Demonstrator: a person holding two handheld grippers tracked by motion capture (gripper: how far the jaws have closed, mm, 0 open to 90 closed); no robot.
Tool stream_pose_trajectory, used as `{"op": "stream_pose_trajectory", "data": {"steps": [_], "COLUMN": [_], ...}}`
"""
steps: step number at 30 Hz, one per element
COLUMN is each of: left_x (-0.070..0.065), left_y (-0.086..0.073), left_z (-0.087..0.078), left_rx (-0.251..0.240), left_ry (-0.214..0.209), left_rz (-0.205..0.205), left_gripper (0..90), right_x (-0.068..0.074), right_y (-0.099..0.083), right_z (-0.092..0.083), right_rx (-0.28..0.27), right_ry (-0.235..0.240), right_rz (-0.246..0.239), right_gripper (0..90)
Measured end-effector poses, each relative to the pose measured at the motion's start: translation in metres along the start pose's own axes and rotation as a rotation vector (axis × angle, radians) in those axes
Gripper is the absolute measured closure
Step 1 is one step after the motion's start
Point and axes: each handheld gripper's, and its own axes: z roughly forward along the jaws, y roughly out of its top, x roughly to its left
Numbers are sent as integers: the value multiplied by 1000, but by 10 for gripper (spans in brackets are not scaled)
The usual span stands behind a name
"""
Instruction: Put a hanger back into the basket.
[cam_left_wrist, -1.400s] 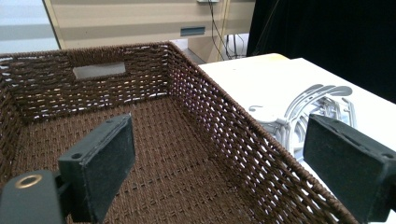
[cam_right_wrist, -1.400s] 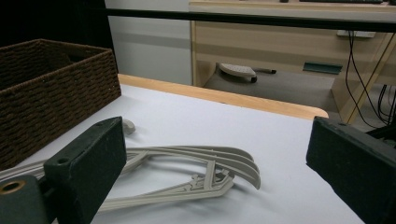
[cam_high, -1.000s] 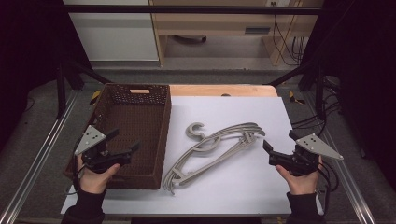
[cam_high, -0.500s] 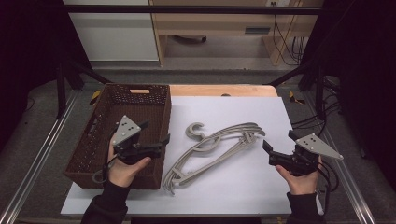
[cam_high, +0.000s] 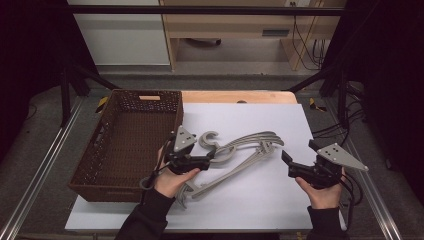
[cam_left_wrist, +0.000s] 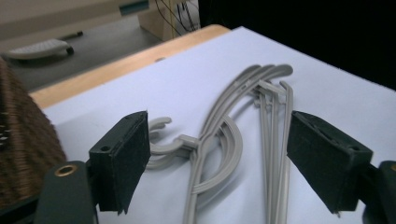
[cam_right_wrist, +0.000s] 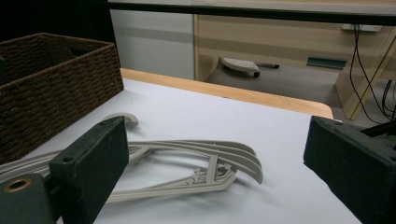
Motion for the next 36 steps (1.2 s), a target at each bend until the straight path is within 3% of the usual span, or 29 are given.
{"op": "stream_pose_trajectory", "data": {"steps": [4,7,9,11,17,25,26,31,33,36], "left_x": [-9,-10,-11,-10,-5,-1,2,5,7,8], "left_y": [-3,-5,-9,-10,-21,-25,-25,-26,-27,-29], "left_z": [24,31,41,44,59,73,76,85,90,93], "left_rx": [55,80,131,142,234,275,270,287,298,313], "left_ry": [-10,-11,9,18,45,92,92,99,71,82], "left_rz": [-5,-1,14,19,16,-13,-29,-27,-44,-38], "left_gripper": [260,289,312,327,378,394,418,482,510,534], "right_x": [-1,-1,0,0,0,1,1,1,1,1], "right_y": [1,1,1,1,1,0,0,0,0,0], "right_z": [-2,-2,-1,-1,-1,1,1,1,2,2], "right_rx": [-5,-6,-5,-4,-4,5,4,5,9,10], "right_ry": [3,4,5,7,12,15,15,18,20,21], "right_rz": [4,5,1,3,1,-8,-9,-13,-15,-13], "right_gripper": [70,71,71,71,76,80,82,85,86,86]}}
